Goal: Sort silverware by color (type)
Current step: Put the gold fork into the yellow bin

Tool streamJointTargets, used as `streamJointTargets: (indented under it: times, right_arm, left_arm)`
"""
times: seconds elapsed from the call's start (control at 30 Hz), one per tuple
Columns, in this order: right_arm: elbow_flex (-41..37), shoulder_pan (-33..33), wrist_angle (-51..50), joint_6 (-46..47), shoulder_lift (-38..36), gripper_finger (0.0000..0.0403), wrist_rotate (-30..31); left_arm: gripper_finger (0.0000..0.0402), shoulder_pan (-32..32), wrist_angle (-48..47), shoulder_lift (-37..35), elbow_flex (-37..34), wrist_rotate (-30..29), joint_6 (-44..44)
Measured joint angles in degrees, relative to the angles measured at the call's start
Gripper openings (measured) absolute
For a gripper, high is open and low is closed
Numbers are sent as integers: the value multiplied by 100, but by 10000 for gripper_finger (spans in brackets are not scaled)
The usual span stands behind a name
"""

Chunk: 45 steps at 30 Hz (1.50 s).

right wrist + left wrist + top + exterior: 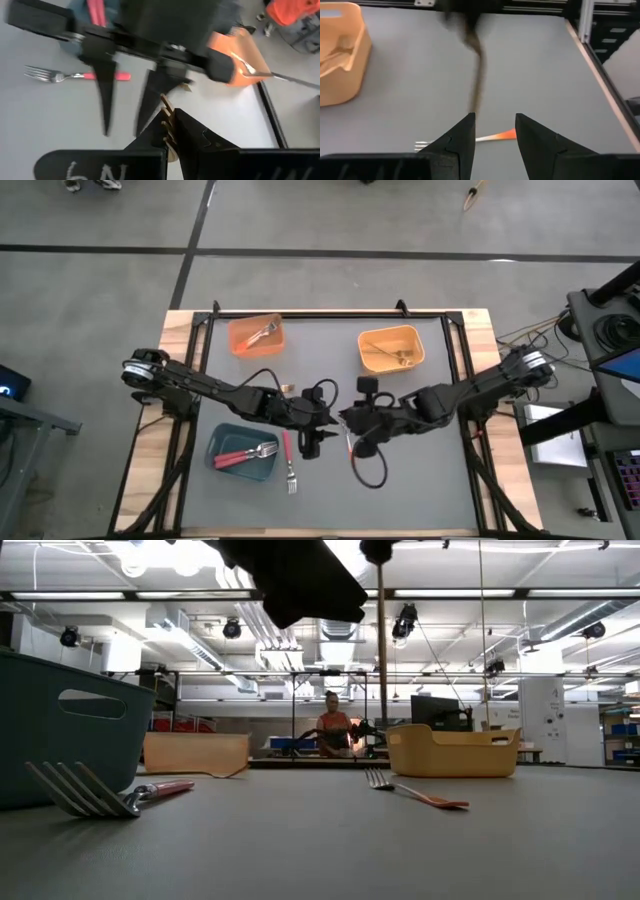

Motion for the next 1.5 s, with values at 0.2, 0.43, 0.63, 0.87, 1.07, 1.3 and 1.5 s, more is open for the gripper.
streamJointTargets:
  times: [0.2, 0.43, 0.63, 0.87, 1.07, 1.3, 1.5]
  right_arm:
    - [415, 2, -12, -166, 364, 11, -135]
    - [623, 2, 9, -327, 461, 11, -129]
    - [623, -2, 4, -383, 461, 11, -106]
    - [621, -13, -7, -197, 458, 11, 197]
    - [621, -13, 56, -35, 447, 49, 427]
    - [619, -11, 236, -102, 445, 126, 469]
    - [713, -9, 344, -167, 286, 179, 856]
  left_arm:
    - [122, 0, 19, 7, -2, -400, -2]
    - [114, -15, 70, 11, -9, -413, -2]
    - [46, -22, 99, 13, -9, -415, -52]
    - [8, -152, 157, 15, -13, -1095, -155]
    - [4, -310, 474, 24, -17, -1805, -207]
    - [2, -306, 492, 24, -17, -2002, -348]
    - [2, -291, 478, 24, -17, -2435, -367]
